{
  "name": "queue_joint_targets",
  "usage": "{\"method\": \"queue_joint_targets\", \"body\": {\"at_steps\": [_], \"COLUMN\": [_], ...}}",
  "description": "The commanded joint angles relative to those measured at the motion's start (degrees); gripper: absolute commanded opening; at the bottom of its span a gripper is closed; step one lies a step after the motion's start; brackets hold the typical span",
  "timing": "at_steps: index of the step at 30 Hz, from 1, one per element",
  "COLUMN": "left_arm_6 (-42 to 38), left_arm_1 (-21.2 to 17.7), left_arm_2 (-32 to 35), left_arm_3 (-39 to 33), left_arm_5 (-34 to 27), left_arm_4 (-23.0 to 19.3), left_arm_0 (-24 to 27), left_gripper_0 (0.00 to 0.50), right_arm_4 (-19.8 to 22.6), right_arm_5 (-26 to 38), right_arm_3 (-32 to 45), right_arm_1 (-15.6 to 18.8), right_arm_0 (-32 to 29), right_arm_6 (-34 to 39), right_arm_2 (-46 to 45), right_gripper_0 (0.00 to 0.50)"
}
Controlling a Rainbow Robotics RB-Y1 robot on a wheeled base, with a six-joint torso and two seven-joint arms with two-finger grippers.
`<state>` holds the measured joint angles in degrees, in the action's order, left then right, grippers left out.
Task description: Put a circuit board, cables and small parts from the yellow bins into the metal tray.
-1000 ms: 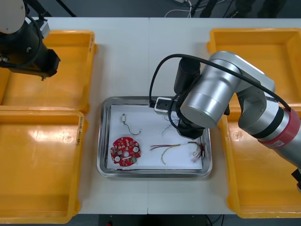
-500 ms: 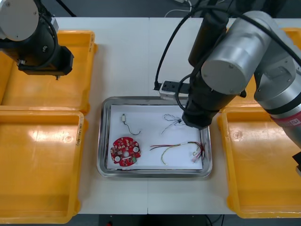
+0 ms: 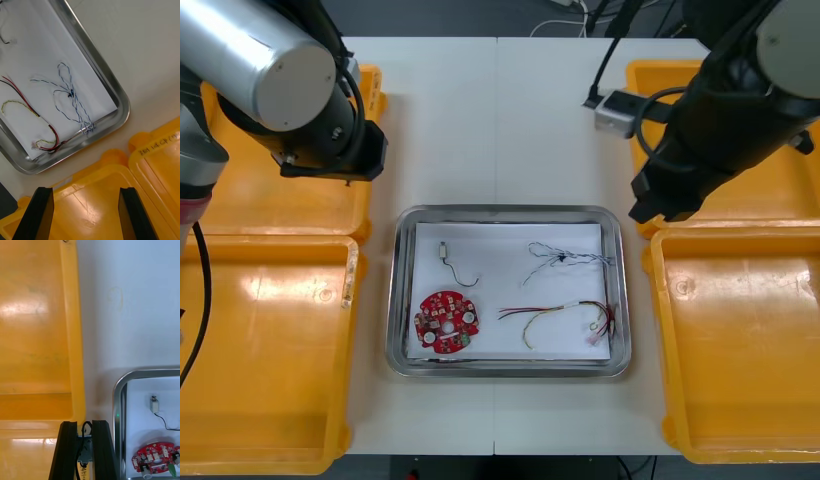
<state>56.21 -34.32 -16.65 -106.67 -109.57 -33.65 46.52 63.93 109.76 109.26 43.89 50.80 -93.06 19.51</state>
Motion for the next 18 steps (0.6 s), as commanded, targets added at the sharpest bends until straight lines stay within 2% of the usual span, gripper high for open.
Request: {"method": "queue_joint_targets", "body": {"at_steps": [1, 8, 12, 18], "left_arm_6": [-11.5, -17.4, -20.4, -26.4], "left_arm_1": [2.0, 3.6, 4.3, 5.1], "left_arm_2": [-4.2, -10.9, -14.5, -19.7], "left_arm_3": [-3.7, -4.6, -4.6, -4.5], "left_arm_5": [0.6, 3.8, 5.1, 7.8], "left_arm_4": [1.0, 2.5, 3.3, 4.6], "left_arm_0": [-0.5, -0.5, -0.5, -0.5], "left_gripper_0": [0.001, 0.000, 0.000, 0.000], "right_arm_4": [2.9, 4.4, 4.4, 4.3], "right_arm_5": [0.2, 0.2, 0.2, 0.2], "right_arm_3": [1.7, 1.7, 1.7, 1.7], "right_arm_1": [7.0, 12.5, 13.9, 15.0], "right_arm_0": [2.7, 2.4, 1.8, -2.5], "right_arm_6": [5.2, 16.4, 21.3, 27.1], "right_arm_2": [-4.0, -4.3, -4.6, -8.3], "right_gripper_0": [0.500, 0.500, 0.500, 0.500]}}
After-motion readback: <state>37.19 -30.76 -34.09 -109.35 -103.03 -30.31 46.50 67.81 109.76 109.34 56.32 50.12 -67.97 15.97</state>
